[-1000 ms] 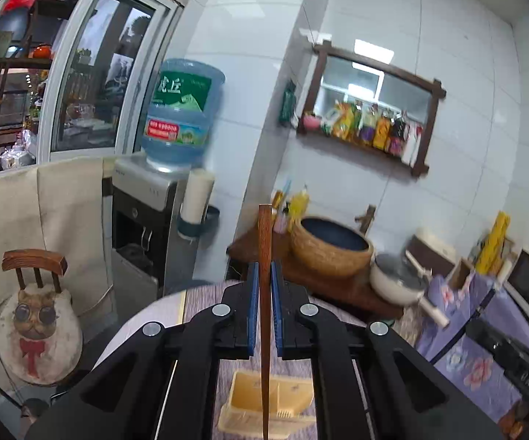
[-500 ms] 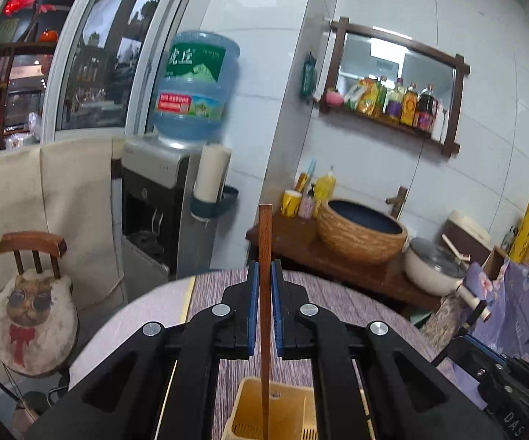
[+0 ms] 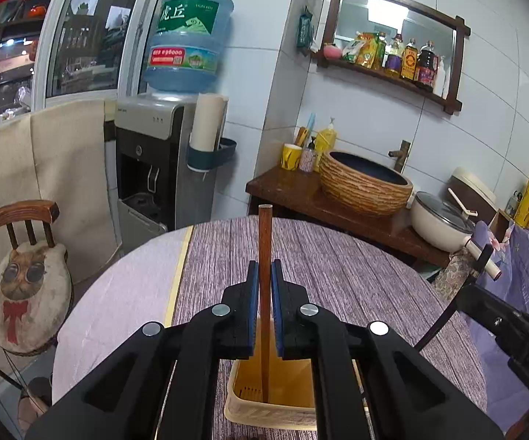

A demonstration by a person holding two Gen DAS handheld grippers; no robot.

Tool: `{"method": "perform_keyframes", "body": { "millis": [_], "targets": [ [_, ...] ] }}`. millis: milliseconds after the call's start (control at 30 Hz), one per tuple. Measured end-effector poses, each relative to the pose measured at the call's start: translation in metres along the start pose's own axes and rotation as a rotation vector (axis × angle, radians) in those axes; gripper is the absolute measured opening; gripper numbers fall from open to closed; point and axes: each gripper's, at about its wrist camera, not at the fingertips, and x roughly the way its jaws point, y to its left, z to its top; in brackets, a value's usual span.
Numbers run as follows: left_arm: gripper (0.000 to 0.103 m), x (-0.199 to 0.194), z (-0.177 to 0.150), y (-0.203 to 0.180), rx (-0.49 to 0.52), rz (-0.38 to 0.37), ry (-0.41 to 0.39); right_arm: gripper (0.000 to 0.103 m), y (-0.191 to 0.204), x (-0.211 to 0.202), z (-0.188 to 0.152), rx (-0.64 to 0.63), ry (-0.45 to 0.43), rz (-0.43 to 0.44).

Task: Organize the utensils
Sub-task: 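Lift and lower both held chopsticks into the cream utensil holder with both tools, then open both tools to release the chopsticks and withdraw from the holder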

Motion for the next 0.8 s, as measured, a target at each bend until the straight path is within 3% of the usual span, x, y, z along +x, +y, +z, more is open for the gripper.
{"method": "perform_keyframes", "body": {
  "millis": [167, 333, 367, 433, 467, 600, 667, 733, 800],
  "targets": [
    [0.008, 0.000, -0.007, -0.004, 0.043, 0.017, -0.009, 0.008, 0.000, -0.001, -0.003, -0.010, -0.016, -0.015],
    [0.012, -0.003, -0.007, -0.001, 0.029, -0.011, 0.013, 0.011, -0.002, -0.005, -0.004, -0.013, -0.031, -0.020],
    [0.015, -0.004, -0.007, 0.000, 0.029, -0.016, 0.013, 0.015, -0.002, -0.006, -0.005, -0.016, -0.031, -0.020],
    [0.045, -0.010, -0.009, 0.002, 0.021, -0.028, 0.006, 0.045, 0.000, -0.010, -0.008, -0.030, -0.037, -0.018],
    [0.051, -0.015, -0.009, 0.004, 0.012, -0.034, -0.007, 0.051, 0.001, -0.012, -0.008, -0.038, -0.047, -0.021],
    [0.059, -0.033, -0.014, 0.008, 0.007, -0.056, -0.034, 0.056, 0.006, -0.030, -0.015, -0.083, -0.102, -0.049],
    [0.066, -0.045, -0.017, 0.010, 0.003, -0.053, -0.054, 0.061, 0.005, -0.039, -0.020, -0.080, -0.116, -0.054],
    [0.078, -0.057, -0.022, 0.014, -0.006, -0.043, -0.079, 0.073, 0.004, -0.047, -0.025, -0.083, -0.123, -0.060],
    [0.084, -0.067, -0.028, 0.018, -0.008, -0.024, -0.087, 0.074, 0.004, -0.056, -0.034, -0.099, -0.121, -0.072]
  ]
}}
